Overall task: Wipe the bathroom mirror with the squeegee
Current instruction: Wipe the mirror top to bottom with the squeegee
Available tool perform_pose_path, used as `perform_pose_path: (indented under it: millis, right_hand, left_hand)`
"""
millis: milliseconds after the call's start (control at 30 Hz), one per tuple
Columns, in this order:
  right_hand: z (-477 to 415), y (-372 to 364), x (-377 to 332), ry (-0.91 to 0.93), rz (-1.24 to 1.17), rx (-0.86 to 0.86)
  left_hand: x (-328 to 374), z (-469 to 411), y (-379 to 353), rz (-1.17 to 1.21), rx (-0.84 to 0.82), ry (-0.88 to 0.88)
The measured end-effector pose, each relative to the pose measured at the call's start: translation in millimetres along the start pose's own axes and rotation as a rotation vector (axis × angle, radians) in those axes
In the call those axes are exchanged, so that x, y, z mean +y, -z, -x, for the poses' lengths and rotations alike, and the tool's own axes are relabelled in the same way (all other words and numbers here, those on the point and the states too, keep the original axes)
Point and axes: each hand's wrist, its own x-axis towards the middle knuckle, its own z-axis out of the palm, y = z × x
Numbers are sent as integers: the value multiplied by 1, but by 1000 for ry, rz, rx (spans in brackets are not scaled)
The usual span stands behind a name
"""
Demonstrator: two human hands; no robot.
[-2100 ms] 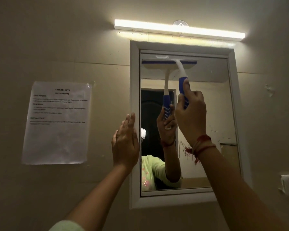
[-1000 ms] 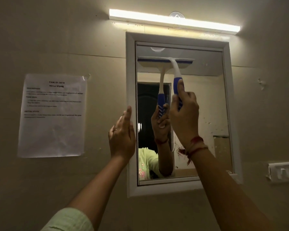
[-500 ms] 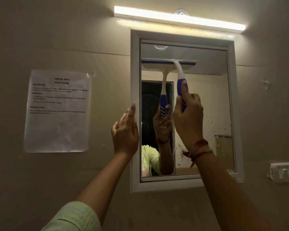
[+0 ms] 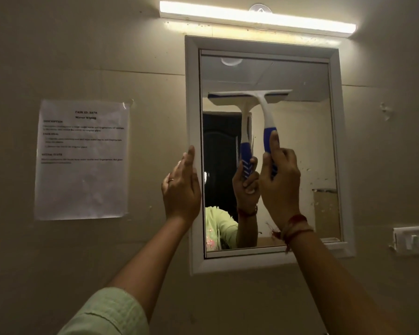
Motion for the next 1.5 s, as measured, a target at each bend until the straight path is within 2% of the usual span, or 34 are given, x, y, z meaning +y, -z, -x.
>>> perform_pose_path:
  millis: [200, 433, 700, 933, 1200, 1500]
  right_hand:
    - [56, 9, -4, -11, -56, -72]
    - [23, -5, -11, -39, -69, 16]
    - [73, 4, -5, -45, -75, -68]
    - [21, -5, -20, -76, -86, -12]
    - [78, 14, -5, -38, -97, -94]
    - [34, -2, -14, -55, -152, -26]
  left_hand:
    - [-1, 0, 0, -7, -13, 3]
    - [-1, -1, 0, -8, -19, -7]
    - [0, 0, 1, -7, -25, -4]
    - [-1, 0, 0, -22, -15, -14]
    - [-1, 0, 0, -17, -6, -23]
    - [0, 0, 0, -22, -4, -16]
